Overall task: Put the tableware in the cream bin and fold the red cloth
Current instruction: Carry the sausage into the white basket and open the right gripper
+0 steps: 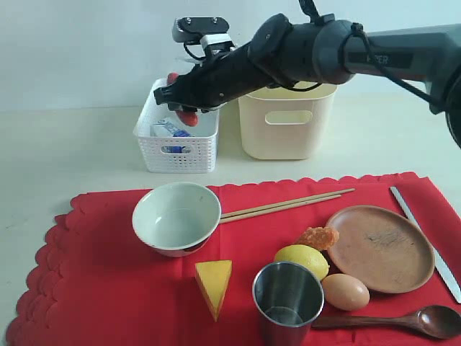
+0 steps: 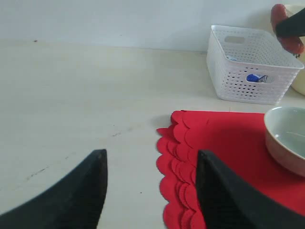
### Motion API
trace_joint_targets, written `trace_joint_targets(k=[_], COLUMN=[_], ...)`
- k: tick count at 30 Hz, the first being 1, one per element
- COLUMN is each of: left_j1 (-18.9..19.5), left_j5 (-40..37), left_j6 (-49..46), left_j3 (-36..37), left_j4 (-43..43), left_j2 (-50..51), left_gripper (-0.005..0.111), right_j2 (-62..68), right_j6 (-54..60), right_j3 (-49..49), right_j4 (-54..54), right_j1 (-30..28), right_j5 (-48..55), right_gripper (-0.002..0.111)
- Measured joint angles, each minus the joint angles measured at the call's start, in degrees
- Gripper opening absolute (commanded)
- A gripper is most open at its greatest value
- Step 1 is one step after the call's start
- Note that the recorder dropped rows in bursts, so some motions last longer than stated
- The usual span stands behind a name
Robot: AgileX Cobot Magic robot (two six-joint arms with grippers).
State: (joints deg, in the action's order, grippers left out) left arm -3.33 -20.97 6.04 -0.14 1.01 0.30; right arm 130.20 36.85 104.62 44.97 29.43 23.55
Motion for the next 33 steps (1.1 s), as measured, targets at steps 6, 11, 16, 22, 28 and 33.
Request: trace_joint_targets(k=[6, 11, 16, 22, 28, 33], left_j1=[0.0, 0.0, 0.0, 0.0, 0.0, 0.0], left_j5=[0.0, 0.0, 0.0, 0.0, 0.0, 0.0], left_j6=[0.0, 0.0, 0.0, 0.0, 0.0, 0.0], left_j3=[0.0, 0.0, 0.0, 0.0, 0.0, 0.0], left_j4=[0.0, 0.0, 0.0, 0.0, 0.0, 0.0], left_j2=[0.0, 0.0, 0.0, 0.0, 0.0, 0.0], left_gripper=[0.054, 0.054, 0.054, 0.054, 0.054, 0.054], right_j2=[2.2, 4.2, 4.9, 4.9, 5.0, 5.0], right_j6=[0.0, 0.6, 1.1, 1.4, 3.3, 4.0], right_j3=[0.0, 0.3, 0.7, 0.7, 0.7, 0.7], right_j4=[-0.9, -1.6, -1.8, -2.8, -4.1, -4.2], right_j1=[0.0, 0.0, 0.0, 0.0, 0.0, 0.0], right_j5=[-5.3, -9.7, -10.9, -10.7, -9.5, -9.4], right_gripper=[0.001, 0.009, 0.015, 0.027, 0.054, 0.077])
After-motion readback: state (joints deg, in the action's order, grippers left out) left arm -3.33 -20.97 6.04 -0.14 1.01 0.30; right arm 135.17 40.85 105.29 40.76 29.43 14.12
